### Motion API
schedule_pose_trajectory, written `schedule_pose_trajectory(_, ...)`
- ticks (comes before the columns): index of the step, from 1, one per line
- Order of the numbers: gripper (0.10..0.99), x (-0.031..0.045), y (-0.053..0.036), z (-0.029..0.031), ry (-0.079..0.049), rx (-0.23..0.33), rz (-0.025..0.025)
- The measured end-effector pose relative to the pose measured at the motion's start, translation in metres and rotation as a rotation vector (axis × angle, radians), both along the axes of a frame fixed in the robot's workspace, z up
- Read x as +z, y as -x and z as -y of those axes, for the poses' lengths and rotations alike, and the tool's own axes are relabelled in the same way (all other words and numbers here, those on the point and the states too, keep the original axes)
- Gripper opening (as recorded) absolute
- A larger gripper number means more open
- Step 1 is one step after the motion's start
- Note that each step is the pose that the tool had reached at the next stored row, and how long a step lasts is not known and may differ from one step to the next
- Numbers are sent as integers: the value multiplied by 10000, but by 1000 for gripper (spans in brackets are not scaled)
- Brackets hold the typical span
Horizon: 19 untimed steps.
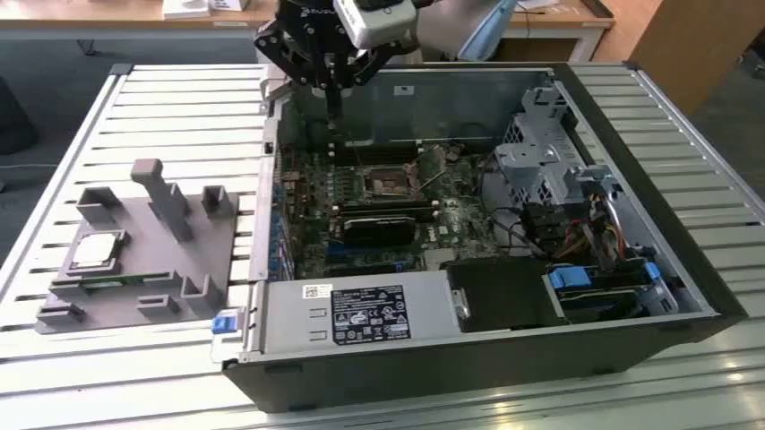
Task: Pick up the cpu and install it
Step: 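Reach for the cpu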
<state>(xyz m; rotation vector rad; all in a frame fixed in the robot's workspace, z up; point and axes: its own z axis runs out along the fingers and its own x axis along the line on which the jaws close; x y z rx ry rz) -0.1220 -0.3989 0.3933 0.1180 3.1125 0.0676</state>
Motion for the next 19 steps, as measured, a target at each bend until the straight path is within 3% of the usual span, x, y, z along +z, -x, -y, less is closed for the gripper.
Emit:
schedule_pose_trajectory(1, 106, 0, 0, 0, 0, 0, 0)
schedule_pose_trajectory(2, 106, 0, 190, 7, 0, -1, 0)
schedule_pose_trajectory(19, 106, 0, 291, 7, 0, 0, 0)
